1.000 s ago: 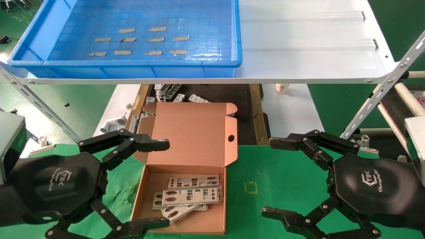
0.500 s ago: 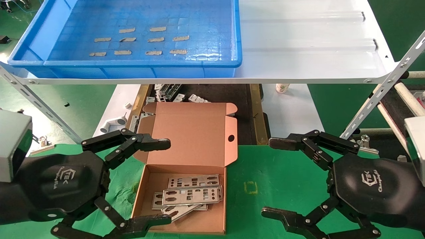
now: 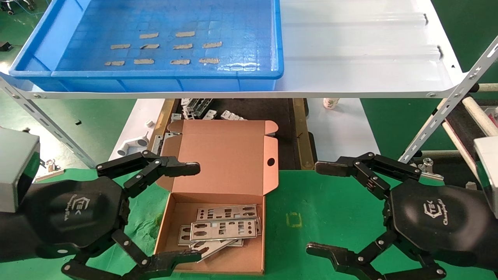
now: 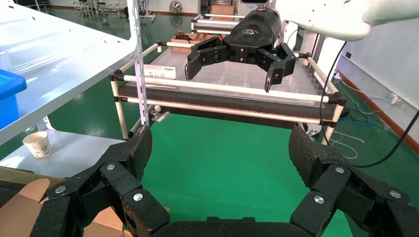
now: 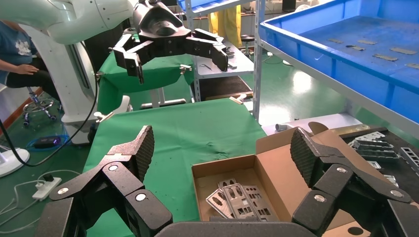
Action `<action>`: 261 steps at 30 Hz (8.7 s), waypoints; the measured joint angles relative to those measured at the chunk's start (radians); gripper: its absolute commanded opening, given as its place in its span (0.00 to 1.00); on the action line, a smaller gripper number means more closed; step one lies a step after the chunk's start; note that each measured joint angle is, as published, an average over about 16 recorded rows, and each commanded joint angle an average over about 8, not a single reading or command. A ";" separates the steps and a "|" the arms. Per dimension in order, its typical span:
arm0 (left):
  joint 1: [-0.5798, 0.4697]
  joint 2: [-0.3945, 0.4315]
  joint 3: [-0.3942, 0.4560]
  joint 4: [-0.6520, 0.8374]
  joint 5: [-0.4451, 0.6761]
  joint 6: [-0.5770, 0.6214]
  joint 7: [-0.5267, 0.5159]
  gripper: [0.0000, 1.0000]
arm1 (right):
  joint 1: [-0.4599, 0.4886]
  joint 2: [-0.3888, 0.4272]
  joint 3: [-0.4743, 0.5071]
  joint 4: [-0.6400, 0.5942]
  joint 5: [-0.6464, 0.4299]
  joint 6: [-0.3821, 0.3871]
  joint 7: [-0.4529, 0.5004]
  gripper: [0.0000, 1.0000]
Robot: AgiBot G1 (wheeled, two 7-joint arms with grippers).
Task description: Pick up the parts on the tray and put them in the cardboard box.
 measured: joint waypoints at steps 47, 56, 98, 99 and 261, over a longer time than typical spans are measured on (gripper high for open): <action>-0.001 0.001 0.002 0.002 0.002 0.000 0.001 1.00 | 0.000 0.000 0.000 0.000 0.000 0.000 0.000 1.00; -0.001 0.001 0.002 0.002 0.002 0.000 0.001 1.00 | 0.000 0.000 0.000 0.000 0.000 0.000 0.000 1.00; -0.001 0.001 0.002 0.002 0.001 0.000 0.001 1.00 | 0.000 0.000 0.000 0.000 0.000 0.000 0.000 1.00; -0.001 0.001 0.002 0.002 0.001 0.000 0.001 1.00 | 0.000 0.000 0.000 0.000 0.000 0.000 0.000 1.00; -0.001 0.001 0.002 0.002 0.001 0.000 0.001 1.00 | 0.000 0.000 0.000 0.000 0.000 0.000 0.000 1.00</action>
